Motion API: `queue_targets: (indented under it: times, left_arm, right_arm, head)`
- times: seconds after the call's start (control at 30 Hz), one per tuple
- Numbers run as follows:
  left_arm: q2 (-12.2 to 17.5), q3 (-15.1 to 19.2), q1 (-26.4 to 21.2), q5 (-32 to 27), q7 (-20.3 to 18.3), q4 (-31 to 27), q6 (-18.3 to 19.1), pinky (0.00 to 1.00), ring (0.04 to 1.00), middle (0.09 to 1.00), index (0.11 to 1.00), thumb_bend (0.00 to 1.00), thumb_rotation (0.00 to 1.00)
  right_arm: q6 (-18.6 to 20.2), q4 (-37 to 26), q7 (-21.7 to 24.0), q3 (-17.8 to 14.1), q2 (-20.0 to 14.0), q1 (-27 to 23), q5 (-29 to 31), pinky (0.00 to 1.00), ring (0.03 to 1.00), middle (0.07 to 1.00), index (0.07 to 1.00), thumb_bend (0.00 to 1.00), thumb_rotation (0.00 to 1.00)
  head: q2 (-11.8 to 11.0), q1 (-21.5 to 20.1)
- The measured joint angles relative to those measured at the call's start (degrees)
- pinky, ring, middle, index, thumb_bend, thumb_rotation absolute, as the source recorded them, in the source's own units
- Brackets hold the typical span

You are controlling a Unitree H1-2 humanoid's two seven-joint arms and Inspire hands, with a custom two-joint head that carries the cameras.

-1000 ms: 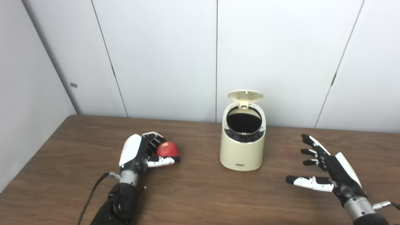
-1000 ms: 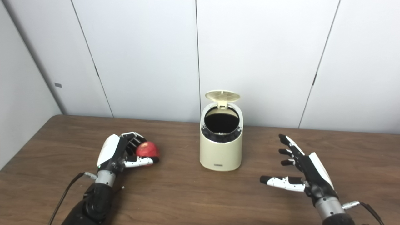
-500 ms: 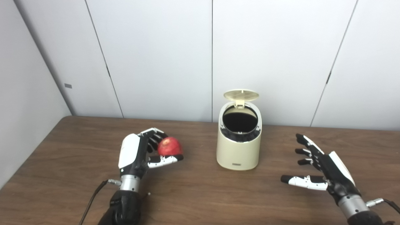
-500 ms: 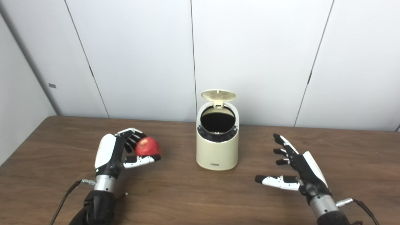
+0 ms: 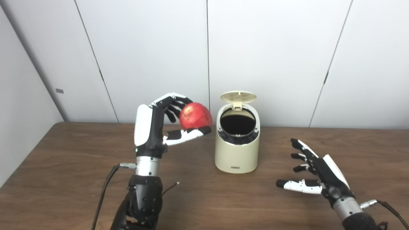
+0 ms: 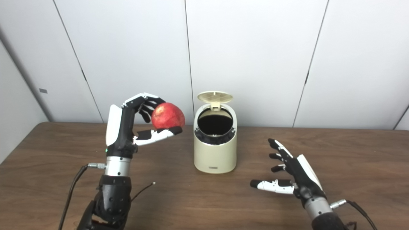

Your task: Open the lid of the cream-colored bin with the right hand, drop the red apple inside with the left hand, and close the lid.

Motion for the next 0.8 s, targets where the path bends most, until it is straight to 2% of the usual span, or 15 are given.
queue_targets:
  times: [0.3, 0.53, 0.67, 0.8]
  left_arm:
    - [-3.9, -1.7, -3.5, 1.4, -0.6, 0.8, 0.8, 0.24, 0.352, 0.463, 0.49, 0.53, 0.0]
    - [-4.1, -3.4, -7.0, 1.4, -0.3, 9.1, -1.6, 0.24, 0.357, 0.462, 0.49, 0.53, 0.0]
    - [-4.1, -3.9, -7.5, 2.4, 0.6, 12.7, -3.1, 0.26, 0.377, 0.464, 0.489, 0.53, 0.0]
    - [-4.3, -3.9, -8.1, 2.7, 2.9, 15.7, -4.7, 0.28, 0.384, 0.465, 0.49, 0.53, 0.0]
  right_arm:
    - [1.0, -0.8, 0.0, 0.9, 0.2, 0.0, -1.7, 0.66, 0.836, 0.929, 0.939, 0.83, 0.28]
    - [1.7, -1.2, 0.0, 0.8, 0.2, 0.0, -1.6, 0.62, 0.841, 0.939, 0.945, 0.83, 0.31]
    - [1.9, -2.2, 0.0, 0.8, 0.2, -0.1, -1.5, 0.61, 0.844, 0.936, 0.95, 0.83, 0.29]
    - [2.3, -2.3, 0.0, 0.8, 0.4, 0.0, -1.6, 0.62, 0.847, 0.934, 0.949, 0.84, 0.28]
  head:
    - [0.0, -0.8]
    - [-0.1, -1.4]
    - [0.0, -1.6]
    - [0.0, -1.6]
